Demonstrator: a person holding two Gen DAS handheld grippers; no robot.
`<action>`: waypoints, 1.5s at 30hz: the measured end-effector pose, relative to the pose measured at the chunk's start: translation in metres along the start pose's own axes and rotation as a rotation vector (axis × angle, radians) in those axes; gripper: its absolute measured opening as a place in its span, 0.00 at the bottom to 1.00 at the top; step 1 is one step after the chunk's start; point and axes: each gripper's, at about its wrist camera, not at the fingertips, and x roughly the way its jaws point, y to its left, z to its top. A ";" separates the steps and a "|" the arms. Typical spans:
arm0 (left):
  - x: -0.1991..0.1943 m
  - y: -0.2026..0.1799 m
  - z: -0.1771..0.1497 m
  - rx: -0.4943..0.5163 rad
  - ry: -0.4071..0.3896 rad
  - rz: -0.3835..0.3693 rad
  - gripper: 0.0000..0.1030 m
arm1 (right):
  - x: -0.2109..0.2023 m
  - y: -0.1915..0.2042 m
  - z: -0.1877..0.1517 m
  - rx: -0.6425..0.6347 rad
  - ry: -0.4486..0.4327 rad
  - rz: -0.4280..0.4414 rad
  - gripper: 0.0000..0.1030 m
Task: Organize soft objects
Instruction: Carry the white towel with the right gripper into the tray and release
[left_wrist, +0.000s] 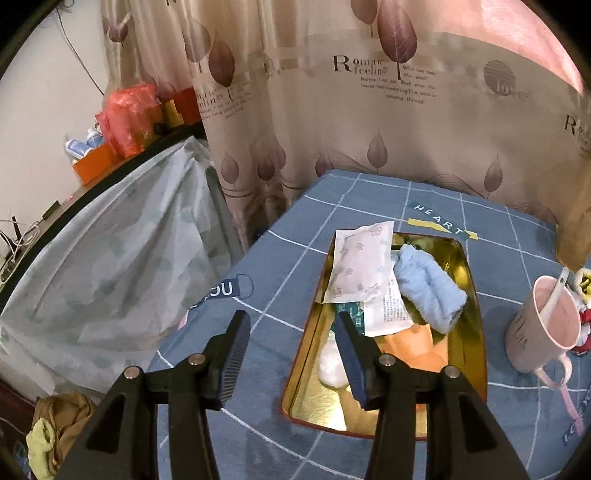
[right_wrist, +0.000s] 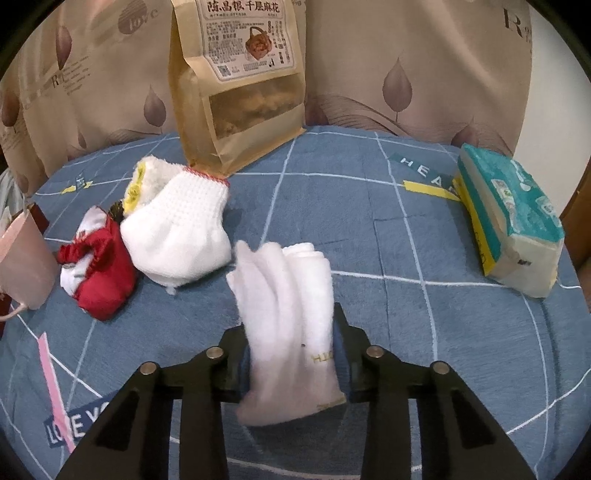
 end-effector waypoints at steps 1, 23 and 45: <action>0.000 0.000 -0.002 0.000 -0.005 0.000 0.47 | -0.003 0.001 0.003 0.004 -0.001 0.002 0.31; 0.000 0.049 -0.005 -0.150 -0.022 0.009 0.51 | -0.086 0.232 0.090 -0.251 -0.093 0.384 0.31; 0.004 0.089 -0.005 -0.265 -0.003 0.030 0.51 | -0.008 0.440 0.075 -0.482 0.062 0.464 0.31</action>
